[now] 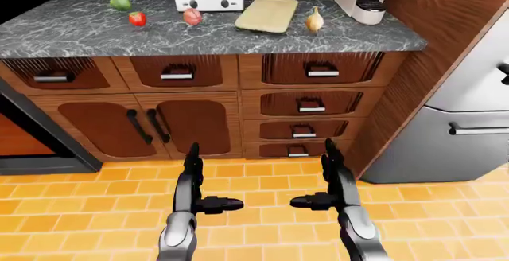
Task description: Place the avocado, onion, tomato and bell pepper on the cutting board.
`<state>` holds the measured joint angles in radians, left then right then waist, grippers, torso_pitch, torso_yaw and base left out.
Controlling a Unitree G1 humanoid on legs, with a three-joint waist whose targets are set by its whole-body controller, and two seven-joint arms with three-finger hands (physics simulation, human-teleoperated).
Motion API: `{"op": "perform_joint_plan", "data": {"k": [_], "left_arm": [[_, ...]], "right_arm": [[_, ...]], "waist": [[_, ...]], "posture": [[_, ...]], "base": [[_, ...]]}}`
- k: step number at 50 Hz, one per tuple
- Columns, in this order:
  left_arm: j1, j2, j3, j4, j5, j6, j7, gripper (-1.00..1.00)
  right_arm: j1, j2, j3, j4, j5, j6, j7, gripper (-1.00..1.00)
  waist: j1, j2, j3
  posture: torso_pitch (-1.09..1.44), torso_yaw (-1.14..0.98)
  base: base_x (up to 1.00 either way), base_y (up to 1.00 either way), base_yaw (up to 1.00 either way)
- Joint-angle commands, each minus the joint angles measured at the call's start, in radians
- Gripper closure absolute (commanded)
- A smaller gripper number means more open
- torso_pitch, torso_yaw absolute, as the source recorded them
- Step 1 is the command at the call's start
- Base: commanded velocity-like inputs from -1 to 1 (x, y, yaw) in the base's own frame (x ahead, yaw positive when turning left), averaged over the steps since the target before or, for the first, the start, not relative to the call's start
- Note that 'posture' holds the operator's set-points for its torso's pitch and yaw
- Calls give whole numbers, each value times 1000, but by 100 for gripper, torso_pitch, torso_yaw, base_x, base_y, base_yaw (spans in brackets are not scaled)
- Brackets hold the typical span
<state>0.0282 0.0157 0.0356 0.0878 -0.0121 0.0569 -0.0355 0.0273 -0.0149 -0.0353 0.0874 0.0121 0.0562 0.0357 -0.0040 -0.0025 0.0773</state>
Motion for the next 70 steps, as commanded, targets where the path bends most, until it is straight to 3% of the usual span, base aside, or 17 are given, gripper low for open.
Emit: {"op": "perform_joint_plan", "data": {"k": [1, 3, 5, 7, 10, 17, 21, 32, 38, 40, 46, 55, 57, 59, 60, 61, 70], "left_arm": [[-14, 4, 55, -247, -33, -67, 50, -100], [58, 1, 54, -446, -24, -60, 61, -100], [108, -10, 60, -555, -42, -108, 39, -100], [121, -17, 83, -654, -26, -83, 68, -100], [174, -31, 105, -816, -46, -48, 53, -100], [220, -70, 170, -992, -125, -79, 41, -100], [265, -82, 225, -1125, -236, -86, 24, -100], [503, 280, 115, -1135, -360, -447, 290, -100], [513, 314, 92, -1135, -342, -467, 319, -100], [509, 309, 88, -1135, -336, -460, 314, -100], [510, 293, 85, -1135, -330, -454, 295, -100], [514, 287, 81, -1135, -321, -462, 289, -100], [516, 289, 79, -1135, -319, -463, 290, -100], [517, 290, 77, -1135, -317, -465, 292, -100], [518, 291, 76, -1135, -317, -466, 293, -100], [518, 292, 75, -1135, -316, -466, 294, -100], [523, 301, 71, -1135, -322, -475, 297, -100]], "right_arm": [[48, -16, -92, -410, 65, -117, -31, -100], [86, -11, -90, -563, 9, -93, -44, -100], [97, -3, -80, -623, -22, -101, -34, -100], [105, 3, -71, -695, -81, -97, -40, -100], [128, 15, -68, -816, -121, -82, -34, -100], [191, 35, -78, -979, -63, -195, 20, -100], [218, 41, -31, -1025, -66, -220, 56, -100], [280, 23, 32, -1134, -83, -305, 68, -100], [278, 23, 31, -1135, -98, -306, 63, -100], [279, 25, 31, -1135, -100, -309, 66, -100], [280, 30, 29, -1135, -101, -304, 69, -100], [277, 30, 28, -1135, -102, -297, 72, -100], [276, 30, 28, -1135, -102, -294, 73, -100], [277, 30, 25, -1135, -100, -295, 73, -100], [276, 30, 25, -1135, -100, -295, 73, -100], [277, 30, 27, -1135, -103, -297, 74, -100], [279, 31, 32, -1135, -109, -294, 78, -100]], "waist": [[-2, -8, -1], [3, -2, -73], [3, -7, -21], [1, -11, -64], [2, -10, -76], [9, -4, -78], [5, -2, -73], [4, 6, -62], [7, 13, -70], [7, 14, 11], [-5, -36, 20], [-7, 11, 2], [-15, 41, -2], [-10, 107, -24], [8, 81, -6], [-1, 88, 4], [36, 27, -16]], "posture": [[0, 0], [0, 0], [0, 0], [0, 0], [0, 0], [0, 0], [0, 0], [0, 0], [0, 0], [0, 0], [0, 0], [0, 0], [0, 0], [0, 0], [0, 0], [0, 0], [0, 0]], "base": [[0, 0, 0], [0, 0, 0], [0, 0, 0], [0, 0, 0], [0, 0, 0], [0, 0, 0], [0, 0, 0], [0, 0, 0], [3, 0, 0], [45, 0, 0], [47, 0, 0], [46, 0, 0], [47, 0, 0], [46, 0, 0], [47, 0, 0], [47, 0, 0], [47, 0, 0]]}}
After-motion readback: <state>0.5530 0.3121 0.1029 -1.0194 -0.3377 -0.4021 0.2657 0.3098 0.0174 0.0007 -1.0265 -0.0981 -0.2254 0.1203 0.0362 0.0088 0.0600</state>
